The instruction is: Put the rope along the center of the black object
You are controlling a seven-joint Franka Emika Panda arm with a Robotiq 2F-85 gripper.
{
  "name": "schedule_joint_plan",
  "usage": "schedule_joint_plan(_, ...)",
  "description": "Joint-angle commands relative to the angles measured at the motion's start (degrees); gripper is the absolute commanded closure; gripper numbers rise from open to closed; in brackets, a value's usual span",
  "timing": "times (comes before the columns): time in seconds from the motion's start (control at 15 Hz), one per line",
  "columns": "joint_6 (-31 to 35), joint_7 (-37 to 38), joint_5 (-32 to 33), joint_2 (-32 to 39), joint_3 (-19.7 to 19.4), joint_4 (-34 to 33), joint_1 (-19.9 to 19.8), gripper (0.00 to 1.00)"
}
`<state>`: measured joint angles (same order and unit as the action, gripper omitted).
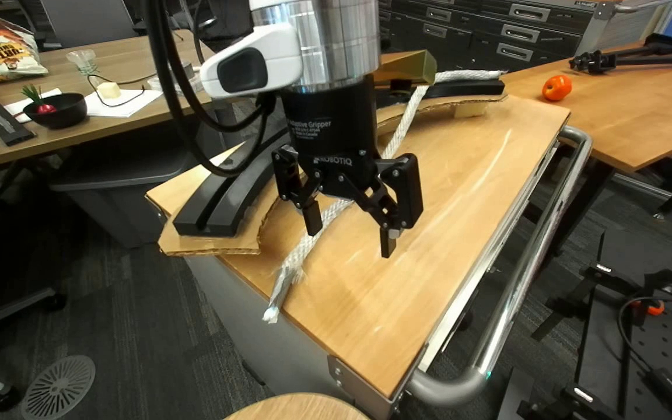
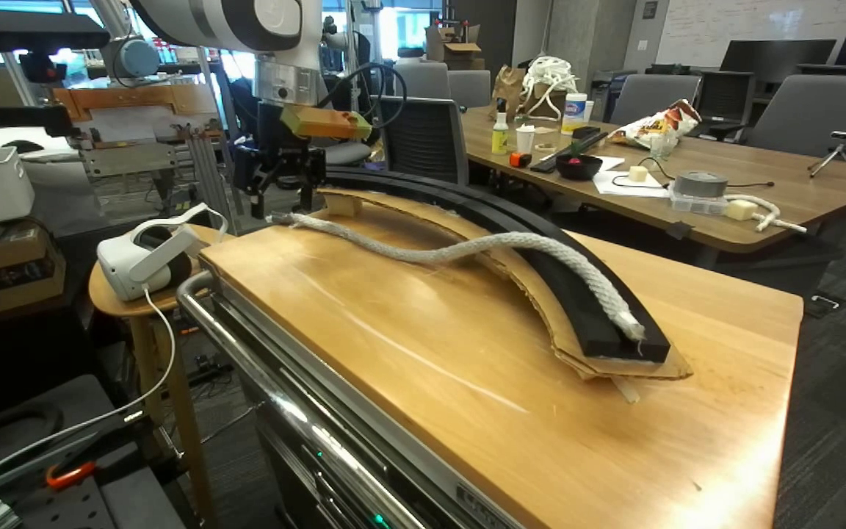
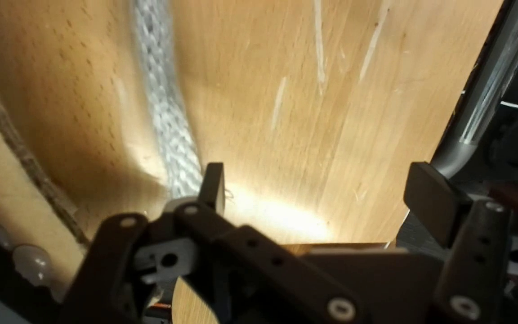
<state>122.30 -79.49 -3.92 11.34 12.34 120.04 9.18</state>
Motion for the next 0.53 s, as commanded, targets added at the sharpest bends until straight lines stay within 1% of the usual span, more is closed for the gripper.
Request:
schedule_joint_plan(0.0,2.2,1.36,-0.49,2.28,0.01,-1.52,-0.53,0.0)
schedule_joint_plan(0.47,7.07,5.23,0.45,4.9,0.0,-1.59,-1.02,0.0)
